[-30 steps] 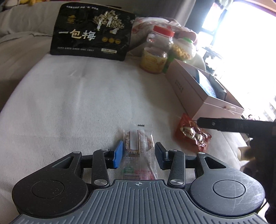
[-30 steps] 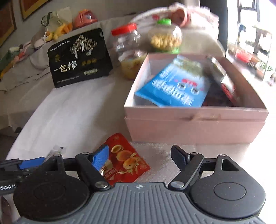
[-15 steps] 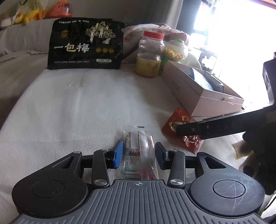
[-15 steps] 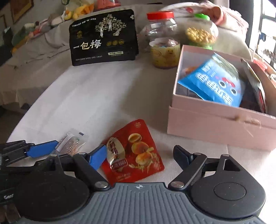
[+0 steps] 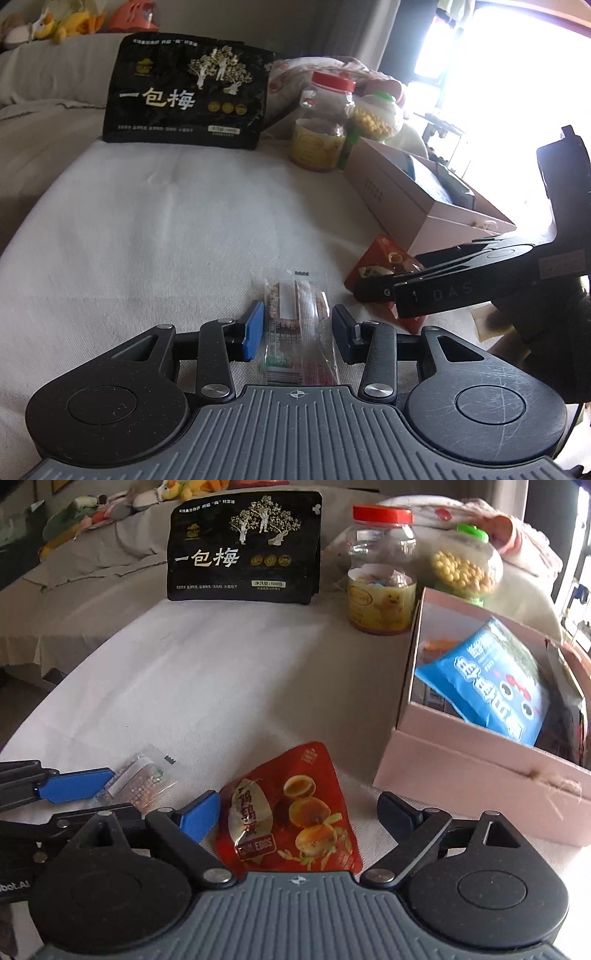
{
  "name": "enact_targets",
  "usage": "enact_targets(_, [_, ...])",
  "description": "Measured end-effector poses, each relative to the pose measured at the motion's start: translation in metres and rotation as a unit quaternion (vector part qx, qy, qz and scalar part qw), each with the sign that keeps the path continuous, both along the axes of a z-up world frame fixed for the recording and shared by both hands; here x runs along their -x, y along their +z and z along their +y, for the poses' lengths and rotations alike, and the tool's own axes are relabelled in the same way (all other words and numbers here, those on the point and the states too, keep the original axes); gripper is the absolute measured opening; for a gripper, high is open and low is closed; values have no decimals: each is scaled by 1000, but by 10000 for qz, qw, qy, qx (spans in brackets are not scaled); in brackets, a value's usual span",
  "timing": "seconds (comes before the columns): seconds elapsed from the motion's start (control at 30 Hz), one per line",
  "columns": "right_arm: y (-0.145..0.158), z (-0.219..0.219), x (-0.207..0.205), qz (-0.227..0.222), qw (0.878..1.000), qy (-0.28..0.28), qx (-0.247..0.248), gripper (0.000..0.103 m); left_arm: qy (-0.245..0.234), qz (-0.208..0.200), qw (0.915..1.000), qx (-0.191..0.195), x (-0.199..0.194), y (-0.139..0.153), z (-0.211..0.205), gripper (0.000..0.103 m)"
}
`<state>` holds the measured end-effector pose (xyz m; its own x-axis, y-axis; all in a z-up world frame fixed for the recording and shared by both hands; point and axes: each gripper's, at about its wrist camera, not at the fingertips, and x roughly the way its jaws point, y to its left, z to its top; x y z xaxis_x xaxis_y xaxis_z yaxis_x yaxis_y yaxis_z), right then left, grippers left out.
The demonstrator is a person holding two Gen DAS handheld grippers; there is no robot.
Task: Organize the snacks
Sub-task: 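Grasp the clear wrapped packet with the left tool while the right tool lines up on the red pouch, then grasp the red quail-egg pouch with the right tool while the left tool holds the clear packet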
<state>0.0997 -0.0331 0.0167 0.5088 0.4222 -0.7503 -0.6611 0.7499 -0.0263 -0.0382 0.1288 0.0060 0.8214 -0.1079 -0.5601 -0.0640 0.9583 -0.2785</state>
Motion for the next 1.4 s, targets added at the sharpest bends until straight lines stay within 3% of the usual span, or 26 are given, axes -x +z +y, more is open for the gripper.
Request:
enact_targets(0.1, [0,-2,-1,8,10000,56,-75,92,-2,2,10000,-7,0,0,0,45])
enact_targets(0.17, [0,-5,-2,121,9998,63,-167,87,-2,2,10000,-8,0,0,0,45])
enact_targets(0.23, [2,-9,2,117,9997,93,-182,74,-2,4,10000,-13,1,0,-1,45])
enact_targets(0.33, [5,-16,10,147,9997,95,-146,72,-19,11,10000,-53,1,0,-1,45])
enact_targets(0.77, [10,-64,49,474,9973,-497,-278,73,-172,274,9988,-361,5,8,-25,45])
enact_targets(0.87, [7,-62,60,416,9984,-314,-228,83,-346,420,9984,-130,7,10,-29,45])
enact_targets(1.13, [-1,-65,73,40,9997,-85,-206,90,-142,623,9970,427,7,11,-30,45])
enact_targets(1.23, [-4,-69,79,-47,9996,8,-273,96,-189,677,9974,187,5,13,-36,44])
enact_targets(1.4, [-8,-71,85,-65,9994,89,-320,103,-345,702,9945,-692,0,15,-54,43])
